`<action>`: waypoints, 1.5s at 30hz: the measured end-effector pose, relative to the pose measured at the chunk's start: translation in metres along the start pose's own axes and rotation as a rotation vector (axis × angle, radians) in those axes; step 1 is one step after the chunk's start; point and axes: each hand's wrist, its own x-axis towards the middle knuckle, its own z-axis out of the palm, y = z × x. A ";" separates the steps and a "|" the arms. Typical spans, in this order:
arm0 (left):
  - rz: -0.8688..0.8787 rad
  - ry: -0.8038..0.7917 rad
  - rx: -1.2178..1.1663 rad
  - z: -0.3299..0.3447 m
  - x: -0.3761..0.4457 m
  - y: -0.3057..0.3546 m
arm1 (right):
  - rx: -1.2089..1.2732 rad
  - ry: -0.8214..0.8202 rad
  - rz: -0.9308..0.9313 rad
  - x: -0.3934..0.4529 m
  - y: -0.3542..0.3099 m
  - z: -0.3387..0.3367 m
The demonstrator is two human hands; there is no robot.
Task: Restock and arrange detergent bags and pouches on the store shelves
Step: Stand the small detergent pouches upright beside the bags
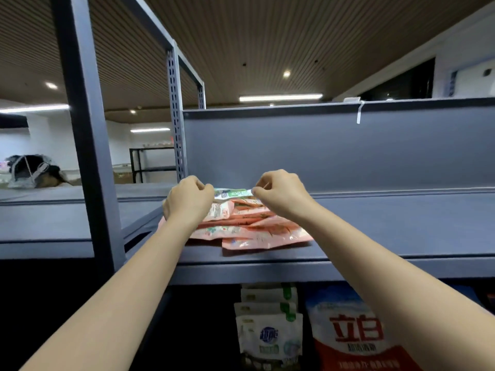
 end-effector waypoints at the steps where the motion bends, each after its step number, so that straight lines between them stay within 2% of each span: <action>1: -0.006 -0.016 0.017 0.004 0.009 -0.003 | -0.013 -0.021 -0.001 0.013 -0.003 0.007; 9: -0.048 -0.358 0.289 0.039 0.071 -0.017 | -0.170 -0.103 0.042 0.093 -0.004 0.052; 11: -0.046 -0.399 0.333 0.049 0.078 -0.021 | -0.200 -0.107 0.063 0.109 0.003 0.059; 16: -0.068 -0.315 0.503 0.069 0.079 -0.030 | -0.333 -0.202 0.102 0.139 0.019 0.086; 20: -0.043 -0.285 0.527 0.076 0.083 -0.035 | -0.429 -0.319 0.127 0.153 0.025 0.105; 23: -0.046 -0.273 0.511 0.077 0.085 -0.038 | -0.481 -0.313 0.147 0.157 0.031 0.110; 29: -0.056 -0.183 0.347 0.074 0.081 -0.043 | -0.400 -0.070 0.136 0.150 0.034 0.105; 33: -0.034 -0.057 0.110 0.067 0.081 -0.041 | -0.239 0.227 0.103 0.138 0.026 0.078; 38: 0.173 0.115 -0.227 0.052 0.073 -0.017 | 0.025 0.553 0.001 0.111 0.014 0.035; 42: 0.267 0.169 -0.413 0.038 0.064 0.005 | -0.081 0.764 -0.028 0.089 0.022 0.001; 45: 0.332 0.218 -0.457 0.030 0.053 0.023 | -0.109 0.870 -0.002 0.072 0.030 -0.025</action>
